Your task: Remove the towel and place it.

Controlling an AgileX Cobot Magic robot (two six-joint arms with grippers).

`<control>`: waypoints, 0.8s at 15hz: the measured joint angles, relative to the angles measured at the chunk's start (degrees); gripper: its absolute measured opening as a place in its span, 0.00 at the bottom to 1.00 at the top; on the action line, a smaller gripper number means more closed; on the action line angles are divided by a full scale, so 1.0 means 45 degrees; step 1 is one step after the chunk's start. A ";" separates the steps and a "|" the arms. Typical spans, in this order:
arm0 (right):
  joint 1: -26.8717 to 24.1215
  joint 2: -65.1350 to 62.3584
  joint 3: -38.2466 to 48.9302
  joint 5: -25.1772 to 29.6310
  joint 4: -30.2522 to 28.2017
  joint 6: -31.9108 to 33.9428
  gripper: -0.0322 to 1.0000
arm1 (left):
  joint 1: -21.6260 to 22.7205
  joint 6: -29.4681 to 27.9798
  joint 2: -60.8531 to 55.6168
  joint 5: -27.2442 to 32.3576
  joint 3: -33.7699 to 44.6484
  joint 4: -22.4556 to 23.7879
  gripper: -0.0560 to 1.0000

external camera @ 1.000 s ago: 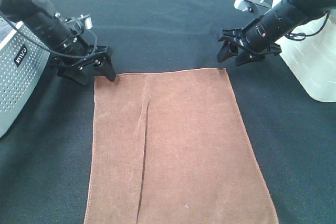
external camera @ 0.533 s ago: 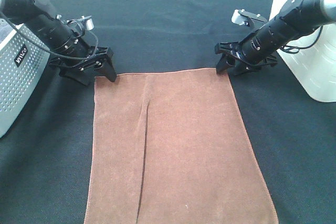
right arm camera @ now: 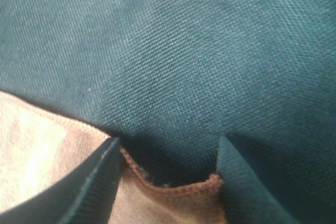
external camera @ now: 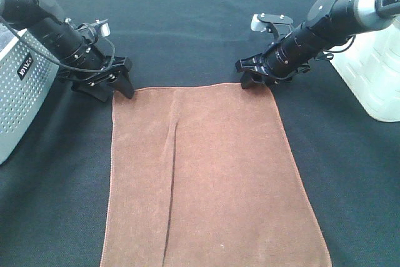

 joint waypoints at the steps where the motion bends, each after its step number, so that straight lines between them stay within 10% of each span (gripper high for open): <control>1: 0.0000 0.0000 -0.0038 0.0127 -0.0191 0.0013 0.52 | 0.0000 0.0025 0.0013 0.0140 -0.0013 -0.0038 0.62; 12: 0.0000 0.0000 -0.0115 0.0993 -0.0255 0.0025 0.38 | -0.0025 0.0140 0.0255 0.0637 -0.0025 -0.0879 0.52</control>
